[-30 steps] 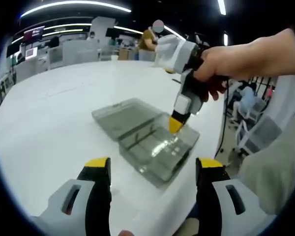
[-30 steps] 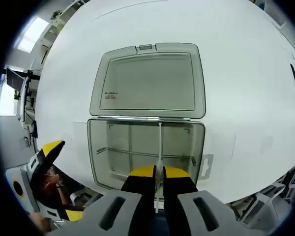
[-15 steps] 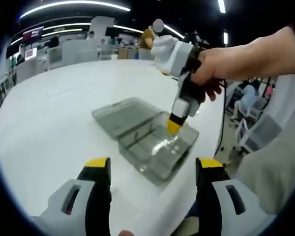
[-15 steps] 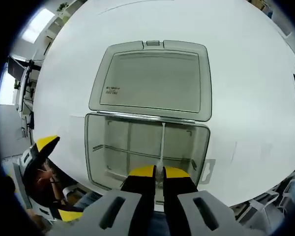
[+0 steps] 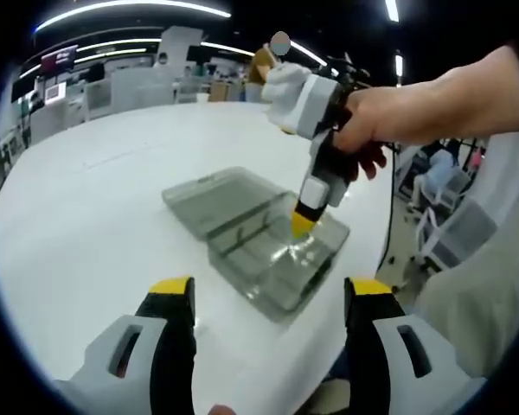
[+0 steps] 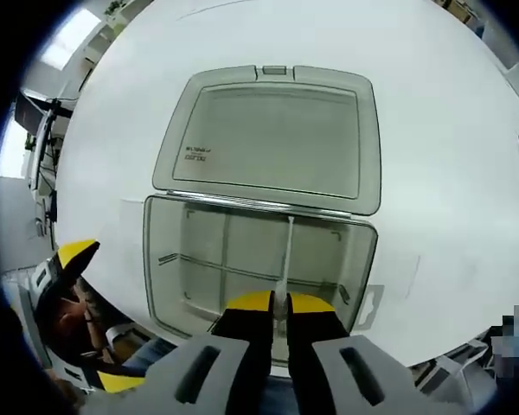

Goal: Insert the divider into the dual guide fixture by aligning both edges with the guide slots and pushing it downward to the bottom, including one-sided entry, uneven engagement, binding, and posture correction.

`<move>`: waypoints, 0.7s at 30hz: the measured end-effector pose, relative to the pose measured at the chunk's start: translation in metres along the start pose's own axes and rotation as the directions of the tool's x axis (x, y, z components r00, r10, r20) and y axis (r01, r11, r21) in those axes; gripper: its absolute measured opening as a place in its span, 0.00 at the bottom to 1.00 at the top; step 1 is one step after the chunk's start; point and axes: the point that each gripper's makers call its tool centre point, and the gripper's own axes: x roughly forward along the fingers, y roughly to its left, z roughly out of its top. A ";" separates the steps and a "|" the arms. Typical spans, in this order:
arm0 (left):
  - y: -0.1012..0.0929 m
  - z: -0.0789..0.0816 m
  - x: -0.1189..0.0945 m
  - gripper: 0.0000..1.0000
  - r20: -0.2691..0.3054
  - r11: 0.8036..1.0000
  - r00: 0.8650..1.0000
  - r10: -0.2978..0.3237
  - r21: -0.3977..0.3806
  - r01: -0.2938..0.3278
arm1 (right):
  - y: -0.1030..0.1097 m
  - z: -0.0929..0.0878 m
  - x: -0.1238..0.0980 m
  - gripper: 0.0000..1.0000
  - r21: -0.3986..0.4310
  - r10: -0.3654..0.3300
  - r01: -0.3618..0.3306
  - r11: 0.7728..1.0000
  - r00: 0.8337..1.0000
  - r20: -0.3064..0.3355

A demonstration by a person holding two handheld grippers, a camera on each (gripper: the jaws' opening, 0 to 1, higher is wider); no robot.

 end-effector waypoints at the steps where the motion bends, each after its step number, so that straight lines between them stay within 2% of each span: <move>1: 0.000 -0.001 0.000 0.67 0.000 1.000 1.000 0.002 -0.002 -0.002 | 0.000 0.000 0.000 0.00 -0.004 -0.001 0.001 1.000 1.000 0.003; 9: 0.000 -0.003 0.002 0.67 0.006 1.000 1.000 0.002 -0.016 -0.002 | -0.001 0.002 0.006 0.00 -0.014 0.006 -0.006 1.000 1.000 0.006; 14: 0.001 -0.002 0.003 0.67 0.015 1.000 1.000 0.001 -0.027 0.000 | -0.003 0.004 0.008 0.00 0.009 0.028 -0.028 1.000 0.999 0.015; 21: 0.003 0.001 0.005 0.67 0.026 1.000 1.000 -0.001 -0.031 0.002 | -0.001 0.003 0.008 0.00 -0.014 0.026 -0.025 1.000 0.999 0.030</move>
